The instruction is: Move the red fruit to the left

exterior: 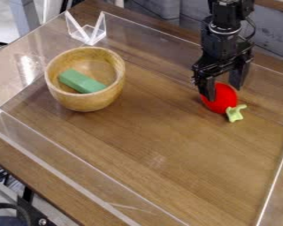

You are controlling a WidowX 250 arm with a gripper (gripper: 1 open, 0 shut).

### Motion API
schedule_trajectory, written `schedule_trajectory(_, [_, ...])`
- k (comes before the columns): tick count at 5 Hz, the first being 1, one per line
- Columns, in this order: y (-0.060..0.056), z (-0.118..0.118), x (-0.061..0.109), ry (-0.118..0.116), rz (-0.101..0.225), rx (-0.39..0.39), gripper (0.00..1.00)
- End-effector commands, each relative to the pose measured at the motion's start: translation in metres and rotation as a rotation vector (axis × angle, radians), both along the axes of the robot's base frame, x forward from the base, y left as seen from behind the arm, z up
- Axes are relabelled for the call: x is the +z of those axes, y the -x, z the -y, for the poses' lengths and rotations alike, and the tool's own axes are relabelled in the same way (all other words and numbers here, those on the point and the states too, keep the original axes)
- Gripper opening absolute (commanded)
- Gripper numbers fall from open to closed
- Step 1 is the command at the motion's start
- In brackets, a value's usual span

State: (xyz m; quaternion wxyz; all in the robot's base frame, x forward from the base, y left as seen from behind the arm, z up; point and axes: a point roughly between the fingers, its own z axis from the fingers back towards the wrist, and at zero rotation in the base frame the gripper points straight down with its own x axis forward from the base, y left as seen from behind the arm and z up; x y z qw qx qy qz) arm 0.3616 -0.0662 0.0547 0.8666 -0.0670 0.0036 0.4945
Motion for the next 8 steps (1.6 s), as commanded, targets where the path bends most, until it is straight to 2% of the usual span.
schedule_trajectory(1, [-0.009, 0.012, 0.023, 0.014, 0.069, -0.031, 0.00])
schedule_trajectory(2, [-0.002, 0.006, 0.025, 0.028, 0.076, -0.047, 0.00])
schedule_trajectory(3, [0.004, -0.001, 0.021, 0.032, 0.085, -0.047, 1.00])
schedule_trajectory(4, [0.001, -0.004, 0.025, 0.036, 0.104, 0.016, 0.00])
schedule_trajectory(5, [-0.001, -0.006, 0.029, 0.037, 0.118, 0.070, 0.00])
schedule_trajectory(7, [-0.010, 0.005, 0.039, 0.037, 0.142, 0.099, 0.00])
schedule_trajectory(8, [-0.008, 0.008, 0.033, 0.030, 0.155, 0.137, 0.00])
